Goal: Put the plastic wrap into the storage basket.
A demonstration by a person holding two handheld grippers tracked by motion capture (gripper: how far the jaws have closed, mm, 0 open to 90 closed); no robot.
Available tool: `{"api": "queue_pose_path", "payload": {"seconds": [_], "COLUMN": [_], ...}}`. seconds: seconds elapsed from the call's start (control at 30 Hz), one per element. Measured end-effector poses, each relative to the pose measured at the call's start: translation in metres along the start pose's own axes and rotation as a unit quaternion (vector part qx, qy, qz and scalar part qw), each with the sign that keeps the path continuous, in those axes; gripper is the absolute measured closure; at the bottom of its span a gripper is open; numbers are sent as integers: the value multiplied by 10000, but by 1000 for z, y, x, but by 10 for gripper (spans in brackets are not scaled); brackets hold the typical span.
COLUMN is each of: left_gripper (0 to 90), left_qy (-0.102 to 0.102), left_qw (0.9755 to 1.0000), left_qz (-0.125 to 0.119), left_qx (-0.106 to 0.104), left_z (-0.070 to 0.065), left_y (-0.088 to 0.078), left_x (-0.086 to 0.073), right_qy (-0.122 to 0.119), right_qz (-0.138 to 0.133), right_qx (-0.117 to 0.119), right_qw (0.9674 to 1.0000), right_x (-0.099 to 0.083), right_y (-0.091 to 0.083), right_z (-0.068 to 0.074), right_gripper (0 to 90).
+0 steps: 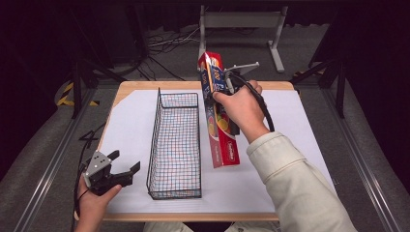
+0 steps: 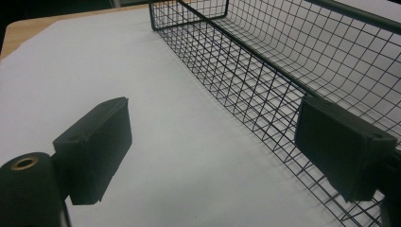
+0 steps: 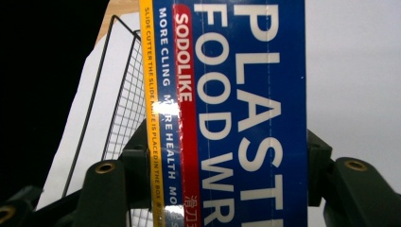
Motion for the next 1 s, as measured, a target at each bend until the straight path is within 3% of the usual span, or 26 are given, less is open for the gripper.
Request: {"api": "queue_pose_path", "payload": {"seconds": [0.17, 0.3, 0.5, 0.63, 1.0], "left_gripper": [128, 128, 129, 129, 131], "left_qy": [-60, 26, -26, -5, -4], "left_qw": [10000, 9999, 9999, 9999, 9999], "left_qz": [-19, 28, 11, 27, 37], "left_qx": [-25, -93, -102, -136, -122], "left_z": [0, -2, 0, -3, -2], "left_y": [0, 4, 5, 5, 2], "left_x": [-1, -4, -4, -4, -5], "right_qy": [110, 275, 401, 616, 671], "right_qz": [103, 116, 232, 274, 447], "right_qx": [13, 9, 122, 168, 112], "right_qw": [9999, 9996, 9989, 9976, 9967], "right_x": [-3, -8, -14, -16, -27], "right_y": [16, 33, 42, 45, 63], "right_z": [13, 24, 38, 42, 47], "right_gripper": [408, 408, 407, 406, 405]}}
Point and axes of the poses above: each handheld gripper's, and its own axes: y roughly forward along the jaws, x roughly out of its top, z roughly to its left, the point moved 4 cm from there along y, roughly forward along the jaws, and after that the axes turned 13 degrees about -z, right-handed, at the moved point
